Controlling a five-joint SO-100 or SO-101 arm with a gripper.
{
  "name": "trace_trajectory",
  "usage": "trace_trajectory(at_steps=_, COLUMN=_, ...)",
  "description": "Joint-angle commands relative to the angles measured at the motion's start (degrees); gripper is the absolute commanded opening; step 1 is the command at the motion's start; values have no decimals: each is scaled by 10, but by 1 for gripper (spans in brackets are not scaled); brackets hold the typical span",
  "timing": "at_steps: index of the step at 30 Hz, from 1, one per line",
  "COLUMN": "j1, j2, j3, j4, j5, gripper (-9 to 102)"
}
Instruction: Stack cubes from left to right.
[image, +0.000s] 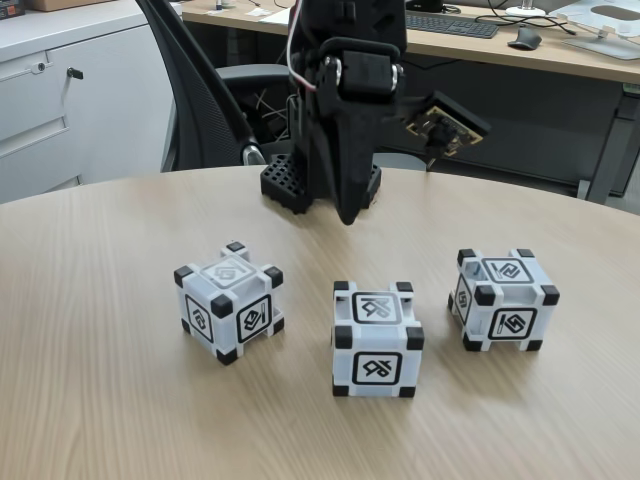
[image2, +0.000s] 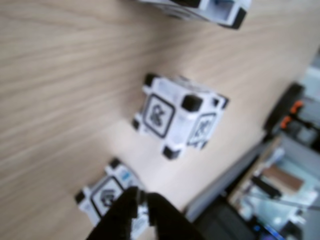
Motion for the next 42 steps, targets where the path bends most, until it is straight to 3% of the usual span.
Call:
trace_trajectory(at_steps=1, j1=-1, j2=15, j3=-2, j4=-9, j5=3, gripper=0)
trace_trajectory(at_steps=42, j1=-1, j2=4, j3=-16, j4=-9, j5=-23, gripper=0)
